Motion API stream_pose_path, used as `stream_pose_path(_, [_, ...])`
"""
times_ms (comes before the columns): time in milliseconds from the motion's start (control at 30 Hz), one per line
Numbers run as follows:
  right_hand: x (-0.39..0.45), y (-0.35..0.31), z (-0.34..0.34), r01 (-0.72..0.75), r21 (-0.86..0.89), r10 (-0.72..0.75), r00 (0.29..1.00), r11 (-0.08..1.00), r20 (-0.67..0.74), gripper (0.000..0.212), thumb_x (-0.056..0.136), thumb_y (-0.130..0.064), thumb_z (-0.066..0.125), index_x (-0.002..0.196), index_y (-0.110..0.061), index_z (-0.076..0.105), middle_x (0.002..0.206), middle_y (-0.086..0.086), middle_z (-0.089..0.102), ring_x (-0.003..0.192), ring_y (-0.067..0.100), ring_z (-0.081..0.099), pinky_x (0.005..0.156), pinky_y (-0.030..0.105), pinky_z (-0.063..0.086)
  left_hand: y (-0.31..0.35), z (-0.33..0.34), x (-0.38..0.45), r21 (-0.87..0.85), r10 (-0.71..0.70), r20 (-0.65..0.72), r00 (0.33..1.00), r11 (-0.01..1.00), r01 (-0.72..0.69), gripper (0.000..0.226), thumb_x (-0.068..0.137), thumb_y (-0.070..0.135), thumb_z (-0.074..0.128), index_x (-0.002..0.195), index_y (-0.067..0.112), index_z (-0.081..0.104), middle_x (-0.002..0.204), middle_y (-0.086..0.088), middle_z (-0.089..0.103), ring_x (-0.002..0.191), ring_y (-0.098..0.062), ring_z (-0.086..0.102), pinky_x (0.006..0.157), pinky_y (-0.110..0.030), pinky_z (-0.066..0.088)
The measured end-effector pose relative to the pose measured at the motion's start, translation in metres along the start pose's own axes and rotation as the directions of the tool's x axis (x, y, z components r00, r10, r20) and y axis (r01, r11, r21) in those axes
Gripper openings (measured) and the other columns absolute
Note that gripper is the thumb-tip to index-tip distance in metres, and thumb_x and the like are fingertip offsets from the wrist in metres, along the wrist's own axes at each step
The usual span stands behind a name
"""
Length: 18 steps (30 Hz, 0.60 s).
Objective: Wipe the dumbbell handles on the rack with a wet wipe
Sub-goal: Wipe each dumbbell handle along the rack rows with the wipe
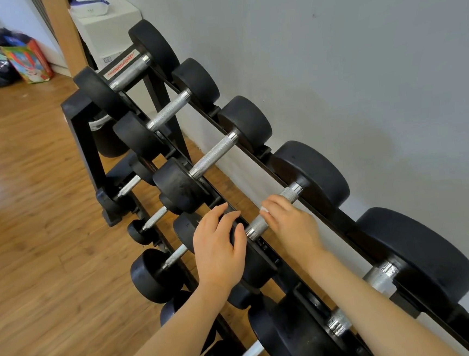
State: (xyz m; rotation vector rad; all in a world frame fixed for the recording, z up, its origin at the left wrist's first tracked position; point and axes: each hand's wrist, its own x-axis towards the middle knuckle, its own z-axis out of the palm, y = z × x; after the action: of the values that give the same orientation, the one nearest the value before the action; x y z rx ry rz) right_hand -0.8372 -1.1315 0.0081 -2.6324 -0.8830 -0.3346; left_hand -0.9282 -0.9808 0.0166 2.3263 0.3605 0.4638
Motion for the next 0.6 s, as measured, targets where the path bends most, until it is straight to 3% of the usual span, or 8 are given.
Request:
stream_pose_path(100, [0.0, 0.002, -0.001, 0.08, -0.041, -0.079, 0.997, 0.996, 0.019, 0.039, 0.099, -0.039, 0.037, 0.105, -0.016, 0.067, 0.106, -0.006, 0.064, 0.059, 0.011, 0.062, 0.042, 0.023, 0.05, 0.001, 0.0, 0.0, 0.002, -0.003, 0.003, 1.0, 1.0, 0.003, 0.044, 0.096, 0.041, 0.036, 0.119, 0.021, 0.069, 0.134, 0.004, 0.058, 0.129, -0.011, 0.046, 0.106, -0.026, 0.026])
stream_pose_path(267, [-0.006, 0.007, 0.002, 0.064, 0.005, -0.064, 0.997, 0.998, -0.031, 0.019, 0.094, -0.022, 0.062, 0.11, -0.012, 0.066, 0.113, -0.002, 0.065, 0.075, 0.014, 0.068, 0.052, 0.028, 0.056, 0.001, 0.0, 0.0, -0.002, -0.007, 0.006, 1.0, 1.0, 0.007, 0.045, 0.096, 0.041, 0.036, 0.119, 0.021, 0.069, 0.134, 0.004, 0.058, 0.129, -0.011, 0.045, 0.107, -0.028, 0.027])
stream_pose_path(367, [-0.016, 0.001, 0.014, 0.171, 0.056, -0.173, 0.984, 0.984, 0.03, 0.027, 0.099, -0.028, 0.048, 0.118, -0.015, 0.062, 0.118, -0.004, 0.064, 0.08, 0.017, 0.069, 0.055, 0.034, 0.058, 0.0, 0.0, 0.0, 0.0, -0.002, 0.004, 1.0, 1.0, 0.002, 0.044, 0.096, 0.04, 0.036, 0.119, 0.021, 0.069, 0.134, 0.004, 0.059, 0.129, -0.012, 0.046, 0.107, -0.029, 0.028])
stream_pose_path(467, [-0.013, 0.004, 0.011, 0.067, 0.029, -0.065, 0.996, 0.997, -0.054, 0.024, 0.095, -0.025, 0.06, 0.117, -0.015, 0.065, 0.118, -0.002, 0.066, 0.083, 0.016, 0.07, 0.057, 0.03, 0.059, 0.0, 0.0, 0.0, -0.006, -0.004, 0.004, 1.0, 1.0, 0.004, 0.044, 0.096, 0.04, 0.037, 0.119, 0.02, 0.069, 0.134, 0.003, 0.059, 0.129, -0.013, 0.047, 0.106, -0.029, 0.028])
stream_pose_path(533, [-0.013, 0.001, 0.009, -0.014, 0.071, 0.022, 0.992, 0.997, -0.121, 0.027, 0.097, -0.028, 0.055, 0.115, -0.012, 0.068, 0.118, -0.001, 0.068, 0.09, 0.013, 0.07, 0.065, 0.027, 0.06, 0.0, 0.0, 0.0, -0.009, -0.002, 0.003, 1.0, 1.0, 0.002, 0.044, 0.096, 0.04, 0.037, 0.118, 0.02, 0.069, 0.134, 0.003, 0.059, 0.129, -0.013, 0.047, 0.106, -0.029, 0.029])
stream_pose_path(600, [-0.016, -0.007, 0.013, 0.058, 0.09, -0.05, 0.995, 0.994, -0.09, 0.034, 0.099, -0.031, 0.045, 0.116, -0.012, 0.068, 0.119, -0.001, 0.067, 0.089, 0.014, 0.07, 0.063, 0.029, 0.06, 0.001, -0.001, 0.0, -0.007, 0.0, 0.006, 1.0, 1.0, 0.0, 0.044, 0.096, 0.04, 0.036, 0.118, 0.019, 0.069, 0.134, 0.002, 0.059, 0.129, -0.014, 0.048, 0.106, -0.03, 0.03])
